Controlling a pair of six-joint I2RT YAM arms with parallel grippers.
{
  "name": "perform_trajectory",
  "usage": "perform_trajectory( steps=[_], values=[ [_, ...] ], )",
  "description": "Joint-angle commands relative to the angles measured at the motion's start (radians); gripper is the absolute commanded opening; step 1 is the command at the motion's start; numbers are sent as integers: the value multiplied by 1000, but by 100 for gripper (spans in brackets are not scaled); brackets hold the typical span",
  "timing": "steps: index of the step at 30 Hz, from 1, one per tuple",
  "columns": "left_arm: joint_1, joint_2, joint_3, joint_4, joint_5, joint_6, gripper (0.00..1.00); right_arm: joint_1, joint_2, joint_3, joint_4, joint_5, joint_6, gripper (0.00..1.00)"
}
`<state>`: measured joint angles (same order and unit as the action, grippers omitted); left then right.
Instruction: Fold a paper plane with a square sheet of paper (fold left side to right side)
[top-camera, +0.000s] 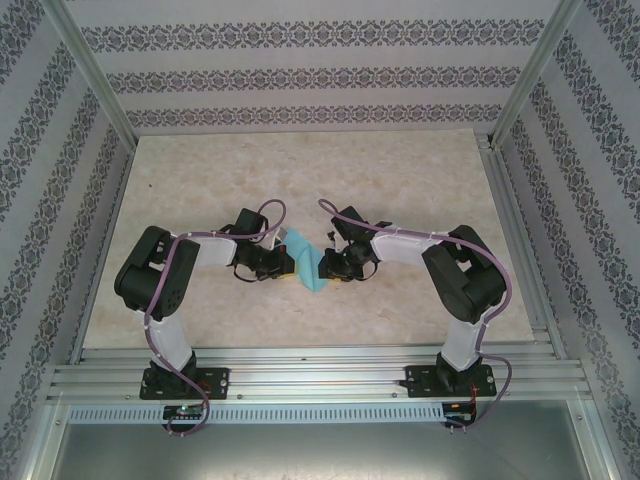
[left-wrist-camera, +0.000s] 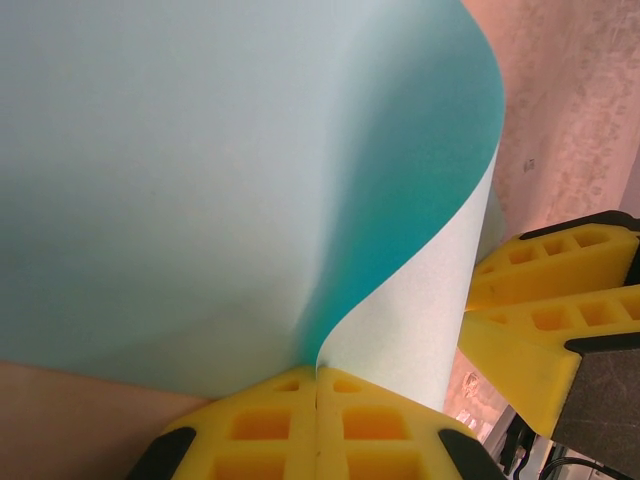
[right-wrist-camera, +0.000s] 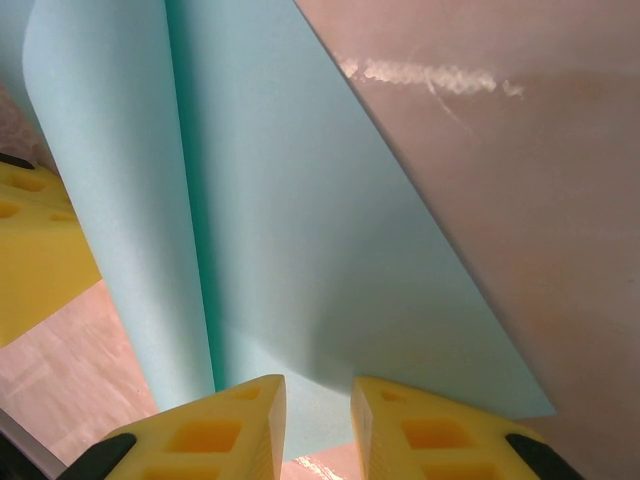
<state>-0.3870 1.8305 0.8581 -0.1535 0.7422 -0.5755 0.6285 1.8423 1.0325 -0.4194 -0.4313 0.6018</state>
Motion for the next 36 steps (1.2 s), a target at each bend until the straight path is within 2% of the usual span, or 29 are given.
perform_trajectory(
  steps=[1,10,15,23,36],
  values=[
    [9,18,12,-32,-33,32,0,16,36,4,-27,39,-19,26],
    [9,25,8,-38,-40,40,0,15,-66,27,5,18,-6,27],
    [9,25,6,-33,-41,38,0,24,-113,13,58,-27,30,23],
    [10,25,5,-36,-42,41,0,91,-53,-39,231,-109,126,17],
    [9,18,4,-39,-43,42,0,101,-11,-61,250,-118,141,16]
  ],
)
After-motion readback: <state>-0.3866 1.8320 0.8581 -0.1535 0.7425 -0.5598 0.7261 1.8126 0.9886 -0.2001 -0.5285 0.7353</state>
